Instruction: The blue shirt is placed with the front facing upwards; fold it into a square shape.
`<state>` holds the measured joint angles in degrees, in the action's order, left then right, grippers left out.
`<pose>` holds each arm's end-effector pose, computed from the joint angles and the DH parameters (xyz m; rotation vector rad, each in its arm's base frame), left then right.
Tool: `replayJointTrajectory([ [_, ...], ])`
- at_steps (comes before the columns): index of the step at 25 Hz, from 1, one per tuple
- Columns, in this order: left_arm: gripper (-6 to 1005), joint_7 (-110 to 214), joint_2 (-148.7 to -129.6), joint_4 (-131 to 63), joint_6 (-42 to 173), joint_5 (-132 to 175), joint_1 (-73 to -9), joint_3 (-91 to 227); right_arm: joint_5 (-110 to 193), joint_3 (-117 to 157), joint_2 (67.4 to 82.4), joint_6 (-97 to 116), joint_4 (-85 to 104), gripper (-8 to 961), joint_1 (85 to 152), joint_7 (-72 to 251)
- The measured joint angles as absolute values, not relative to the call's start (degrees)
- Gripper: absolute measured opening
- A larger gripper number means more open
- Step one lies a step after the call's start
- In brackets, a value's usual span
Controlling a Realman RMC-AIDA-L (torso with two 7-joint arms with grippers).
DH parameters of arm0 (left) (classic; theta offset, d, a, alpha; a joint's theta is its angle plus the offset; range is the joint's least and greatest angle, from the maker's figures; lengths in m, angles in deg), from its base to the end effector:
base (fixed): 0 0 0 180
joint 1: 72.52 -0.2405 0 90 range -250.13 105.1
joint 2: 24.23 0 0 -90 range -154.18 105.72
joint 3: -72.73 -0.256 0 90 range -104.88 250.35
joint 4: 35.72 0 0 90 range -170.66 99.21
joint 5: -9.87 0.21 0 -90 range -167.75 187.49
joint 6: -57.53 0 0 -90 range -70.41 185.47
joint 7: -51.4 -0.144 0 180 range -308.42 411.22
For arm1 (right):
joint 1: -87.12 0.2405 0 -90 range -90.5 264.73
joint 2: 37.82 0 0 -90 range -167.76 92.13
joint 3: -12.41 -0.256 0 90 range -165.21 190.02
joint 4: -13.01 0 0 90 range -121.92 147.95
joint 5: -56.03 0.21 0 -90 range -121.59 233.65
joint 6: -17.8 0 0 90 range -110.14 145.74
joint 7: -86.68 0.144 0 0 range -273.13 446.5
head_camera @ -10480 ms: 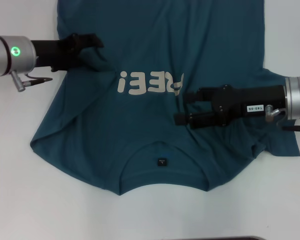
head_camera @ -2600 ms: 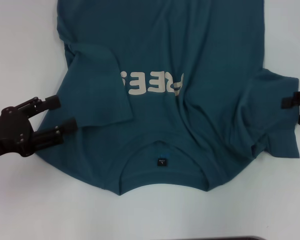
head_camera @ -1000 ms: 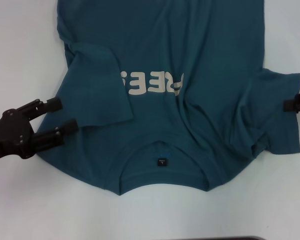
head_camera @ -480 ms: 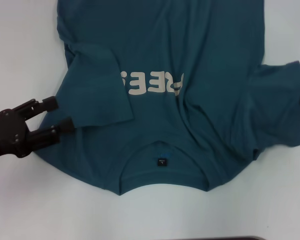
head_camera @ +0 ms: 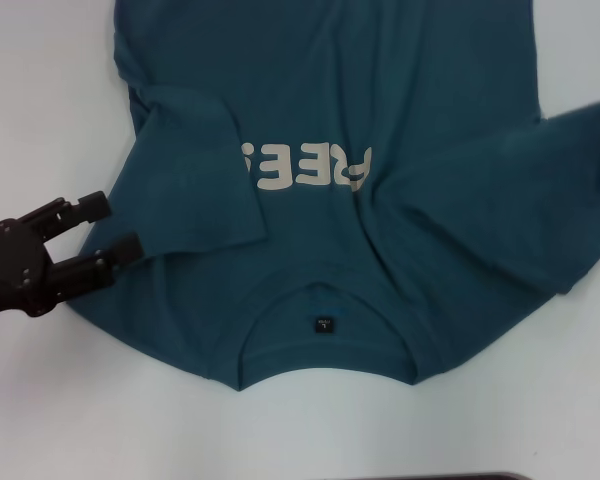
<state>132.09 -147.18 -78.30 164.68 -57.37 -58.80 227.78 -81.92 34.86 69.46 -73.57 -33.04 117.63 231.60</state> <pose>-0.3112 0.2266 0.0261 -2.4822 -0.9077 -1.0518 0.3404 0.3370 0.1296 -1.8844 1.9628 0.4976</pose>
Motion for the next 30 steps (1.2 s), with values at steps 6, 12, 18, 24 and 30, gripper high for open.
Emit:
replayJointTrajectory([
  [6,860,132.09,-147.19,-78.26,165.40,-57.37,-59.02,228.95,-82.33,37.68,69.84,-72.82,-32.63,12,120.71,232.76],
  [12,860,132.09,-147.11,-78.26,166.34,-57.36,-59.30,230.69,-81.48,37.98,69.86,-73.76,-34.26,12,121.17,234.08],
  [18,860,132.09,-147.10,-78.26,166.60,-57.36,-59.20,231.24,-78.54,38.30,69.93,-75.41,-35.62,12,121.42,234.49],
  [24,860,132.46,-147.12,-78.29,166.60,-57.36,-59.15,232.82,-77.94,39.61,71.18,-77.25,-35.46,22,123.14,234.41],
  [30,860,133.67,-146.75,-78.41,166.35,-57.36,-59.48,235.31,-77.69,42.76,73.22,-77.33,-35.33,48,124.73,234.41],
])
